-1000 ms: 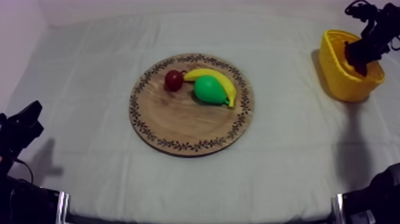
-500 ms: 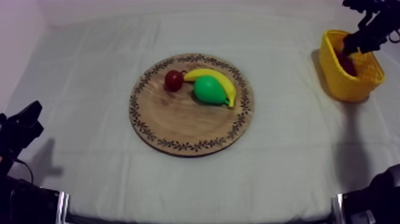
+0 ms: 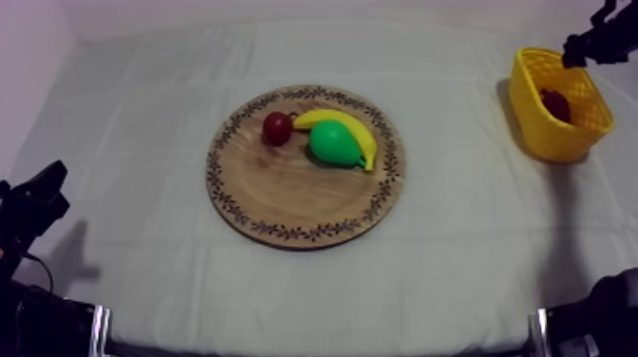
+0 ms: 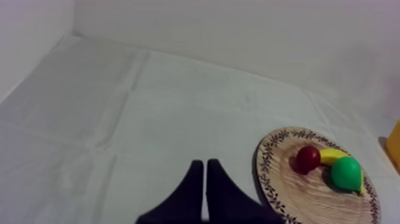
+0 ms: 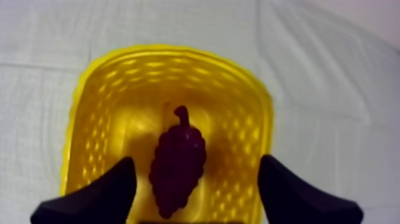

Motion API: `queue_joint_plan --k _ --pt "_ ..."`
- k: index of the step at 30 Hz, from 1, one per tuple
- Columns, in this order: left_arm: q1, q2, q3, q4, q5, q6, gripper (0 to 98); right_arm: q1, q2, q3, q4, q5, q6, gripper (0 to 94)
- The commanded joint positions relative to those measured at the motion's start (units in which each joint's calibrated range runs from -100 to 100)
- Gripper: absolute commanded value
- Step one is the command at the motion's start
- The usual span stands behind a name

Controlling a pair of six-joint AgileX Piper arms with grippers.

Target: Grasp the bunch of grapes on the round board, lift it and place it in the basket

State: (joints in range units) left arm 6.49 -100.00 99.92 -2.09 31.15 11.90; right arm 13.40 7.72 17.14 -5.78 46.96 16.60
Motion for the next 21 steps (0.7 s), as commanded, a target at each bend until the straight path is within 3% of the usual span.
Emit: queue_joint_plan --k 1,11,21 --pt "0.0 0.0 0.0 -0.04 0.0 0.0 0.1 0.4 -4.7 3.9 -0.2 -2.6 0.6 55.4" --pt "0.0 0.0 0.0 -0.04 0.0 0.0 0.1 1.3 -24.3 21.9 -2.0 -15.0 3.8 50.7" --pt "0.0 0.0 0.0 -0.04 0.0 0.0 0.1 -1.2 -45.5 46.1 -6.4 -26.9 10.6 47.5"
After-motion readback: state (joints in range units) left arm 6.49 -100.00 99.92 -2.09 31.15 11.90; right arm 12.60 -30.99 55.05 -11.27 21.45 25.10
